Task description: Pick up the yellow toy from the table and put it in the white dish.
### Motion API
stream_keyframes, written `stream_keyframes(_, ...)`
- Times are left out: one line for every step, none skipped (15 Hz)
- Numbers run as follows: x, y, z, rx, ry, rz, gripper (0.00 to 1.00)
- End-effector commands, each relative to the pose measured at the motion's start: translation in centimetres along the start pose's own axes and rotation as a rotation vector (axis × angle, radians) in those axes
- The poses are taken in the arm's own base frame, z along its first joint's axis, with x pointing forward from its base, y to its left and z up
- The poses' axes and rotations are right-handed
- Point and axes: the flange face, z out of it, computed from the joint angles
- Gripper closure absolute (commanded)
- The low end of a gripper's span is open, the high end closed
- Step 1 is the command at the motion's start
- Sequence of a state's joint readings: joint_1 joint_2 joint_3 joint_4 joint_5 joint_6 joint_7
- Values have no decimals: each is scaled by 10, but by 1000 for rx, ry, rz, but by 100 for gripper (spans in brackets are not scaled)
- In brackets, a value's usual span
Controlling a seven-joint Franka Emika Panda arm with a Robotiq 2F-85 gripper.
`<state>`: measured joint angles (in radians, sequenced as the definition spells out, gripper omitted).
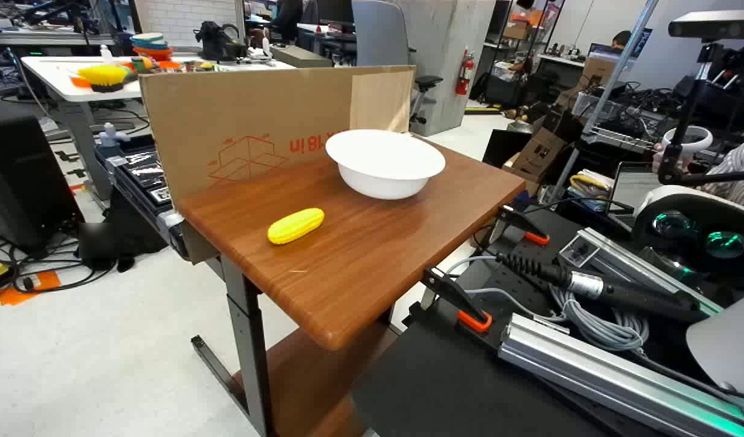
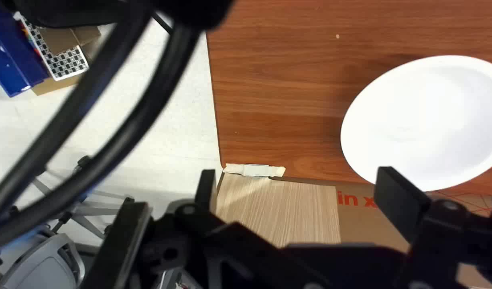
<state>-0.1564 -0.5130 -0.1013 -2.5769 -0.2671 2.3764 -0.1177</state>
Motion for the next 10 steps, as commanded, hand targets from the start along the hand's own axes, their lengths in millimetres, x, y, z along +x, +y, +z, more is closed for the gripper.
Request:
stream_keyframes(0, 0, -1, 0, -1, 0, 0)
stream_keyframes(0, 0, -1, 0, 0, 0, 0)
stream_keyframes(0, 0, -1, 0, 0, 0, 0)
stream_keyframes(0, 0, -1, 0, 0, 0, 0)
stream_keyframes(0, 0, -1, 0, 0, 0, 0)
stream_keyframes(0, 0, -1, 0, 0, 0, 0)
stream_keyframes(0, 0, -1, 0, 0, 0, 0)
stream_keyframes(1, 0, -1, 0, 0, 0, 0)
stream_keyframes(1, 0, -1, 0, 0, 0, 0)
stream_keyframes(1, -1, 0, 6, 0, -13, 0)
